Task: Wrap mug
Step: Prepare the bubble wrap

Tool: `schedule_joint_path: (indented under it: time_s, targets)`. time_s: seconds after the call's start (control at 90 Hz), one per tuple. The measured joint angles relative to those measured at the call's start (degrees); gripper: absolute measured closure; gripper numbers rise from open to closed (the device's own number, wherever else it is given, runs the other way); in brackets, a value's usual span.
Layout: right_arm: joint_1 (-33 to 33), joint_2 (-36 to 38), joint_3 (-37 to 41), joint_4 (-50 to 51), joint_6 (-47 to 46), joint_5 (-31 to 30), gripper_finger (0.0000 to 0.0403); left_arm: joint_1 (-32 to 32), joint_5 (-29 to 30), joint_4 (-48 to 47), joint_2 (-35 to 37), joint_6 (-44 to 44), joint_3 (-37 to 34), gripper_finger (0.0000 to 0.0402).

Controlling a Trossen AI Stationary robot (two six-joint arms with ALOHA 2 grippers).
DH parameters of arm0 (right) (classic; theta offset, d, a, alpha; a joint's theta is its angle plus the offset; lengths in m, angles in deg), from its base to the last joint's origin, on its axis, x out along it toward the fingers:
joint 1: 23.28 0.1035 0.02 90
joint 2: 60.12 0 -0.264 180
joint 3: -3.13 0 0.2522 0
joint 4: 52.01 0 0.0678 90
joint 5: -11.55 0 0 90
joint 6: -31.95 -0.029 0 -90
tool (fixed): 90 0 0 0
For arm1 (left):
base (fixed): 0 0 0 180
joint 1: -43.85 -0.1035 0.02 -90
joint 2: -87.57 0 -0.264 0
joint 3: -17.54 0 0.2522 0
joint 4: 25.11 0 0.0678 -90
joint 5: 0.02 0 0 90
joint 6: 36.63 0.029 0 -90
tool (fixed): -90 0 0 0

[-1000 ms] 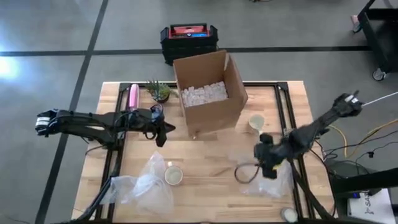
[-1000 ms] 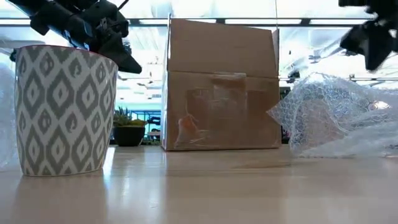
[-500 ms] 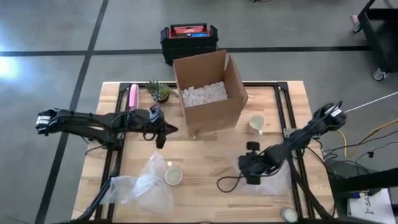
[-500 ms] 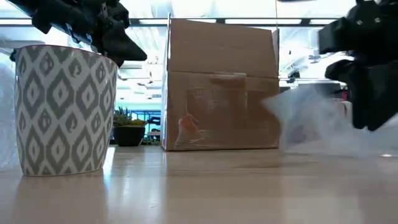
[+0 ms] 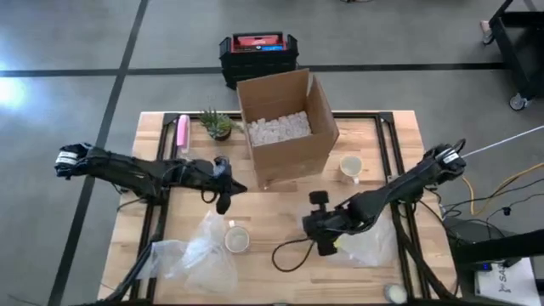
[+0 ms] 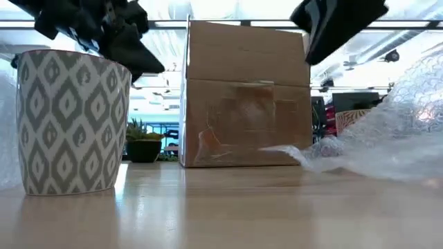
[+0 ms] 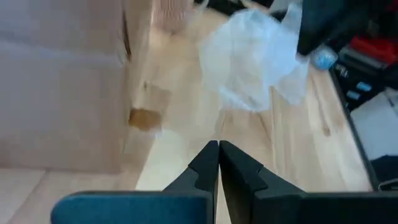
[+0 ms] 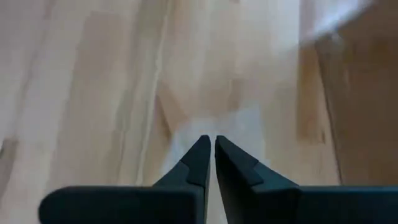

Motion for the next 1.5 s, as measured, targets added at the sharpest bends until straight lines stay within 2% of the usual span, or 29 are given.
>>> schedule_joint_path:
  time_s: [0.189, 0.367, 0.522, 0.633, 0.756, 0.867, 0.978, 1.067, 1.267, 1.378, 1.5]
  targets:
    - [1.5, 3.1, -3.6, 17.8, -14.4, 8.0, 0.0344, 0.4, 0.0, 1.1, -3.2, -0.6, 0.0, 0.0402]
    - [7.3, 8.2, -2.3, 23.5, -28.9, 11.0, 0.0268, 0.4, 0.0, 2.4, -5.1, -0.6, 0.0, 0.0402]
    - [14.1, 11.4, 0.5, 23.4, -42.2, 10.9, 0.0212, 0.4, 0.0, 2.9, -6.2, -0.6, 0.0, 0.0402]
    - [19.4, 11.9, 4.7, 21.3, -50.5, 9.1, 0.0186, 0.4, -0.1, 4.1, -6.6, -0.8, 0.0, 0.0402]
    - [23.5, 11.9, 10.9, 10.3, -54.8, 6.5, 0.0172, 0.4, -0.1, 4.3, -6.6, -1.0, 0.0, 0.0402]
    - [24.3, 11.9, 16.1, -0.7, -54.9, 0.9, 0.017, 0.4, -0.1, 4.7, -6.3, -1.1, 0.0, 0.0402]
    - [23.2, 11.2, 19.2, -3.4, -53.7, -7.1, 0.0181, 0.4, -0.1, 7.0, -6.3, -1.1, 0.0, 0.0402]
    - [21.3, 10.1, 20.0, -3.3, -50.0, -10.3, 0.0216, 0.4, -0.1, 10.5, -6.4, -2.2, 0.4, 0.0402]
    - [16.1, 9.1, 19.2, -10.9, -33.9, -13.6, 0.0381, 3.5, 0.1, 5.8, -9.8, 2.2, 7.3, 0.0402]
    - [14.1, 9.1, 18.6, -17.7, -24.7, -17.2, 0.0386, 5.6, 1.6, 4.6, -13.8, 5.0, 13.1, 0.0402]
    - [12.5, 9.1, 17.9, -25.3, -14.2, -17.0, 0.0399, 7.2, 1.7, 4.5, -20.0, 6.3, 19.6, 0.0402]
